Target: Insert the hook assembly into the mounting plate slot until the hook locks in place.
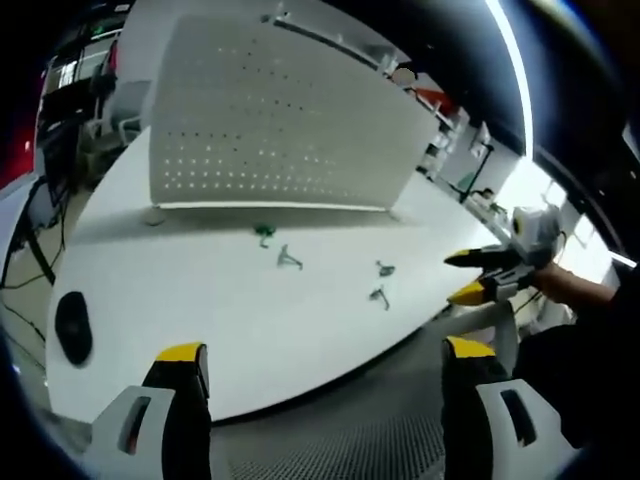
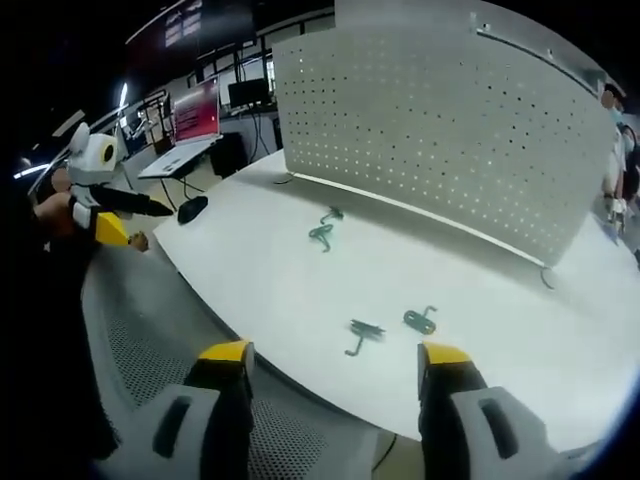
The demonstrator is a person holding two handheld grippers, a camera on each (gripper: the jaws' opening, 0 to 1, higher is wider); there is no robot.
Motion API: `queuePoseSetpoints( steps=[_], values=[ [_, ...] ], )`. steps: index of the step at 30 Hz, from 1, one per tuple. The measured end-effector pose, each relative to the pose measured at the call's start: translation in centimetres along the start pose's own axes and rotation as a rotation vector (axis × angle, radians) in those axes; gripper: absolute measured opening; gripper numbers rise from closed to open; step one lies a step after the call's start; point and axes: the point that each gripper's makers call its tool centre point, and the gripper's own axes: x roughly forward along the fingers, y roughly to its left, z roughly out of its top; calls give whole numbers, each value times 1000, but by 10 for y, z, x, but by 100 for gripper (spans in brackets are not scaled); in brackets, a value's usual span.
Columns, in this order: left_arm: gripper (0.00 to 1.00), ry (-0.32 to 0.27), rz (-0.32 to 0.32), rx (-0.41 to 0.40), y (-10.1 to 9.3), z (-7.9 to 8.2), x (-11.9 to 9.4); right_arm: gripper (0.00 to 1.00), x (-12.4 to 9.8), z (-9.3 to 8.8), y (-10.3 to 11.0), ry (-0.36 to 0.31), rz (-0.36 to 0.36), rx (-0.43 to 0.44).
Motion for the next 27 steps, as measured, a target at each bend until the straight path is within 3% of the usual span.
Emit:
queuePoseSetpoints(
  steps=[9,14,18,21,24,27],
  values=[
    [98,11,-8,15,-3,2,5,58,-5,6,-9,-7,-14,-9],
    [100,1,11,39,-6,5,6,53,-1,5,-8,-24,4,76],
    [100,11,2,29,-6,4,6,50,7,3,-7,-13,9,30],
    [100,-47,-26,-62,-9,15,3,48,18,-1,-7,15,29,-7],
    [100,-11,33,-14,0,11,4,42,25,0,-13,23,18,0],
    [98,-2,30,-9,-2,11,5,39,38,0,-13,34,31,-2]
  ],
)
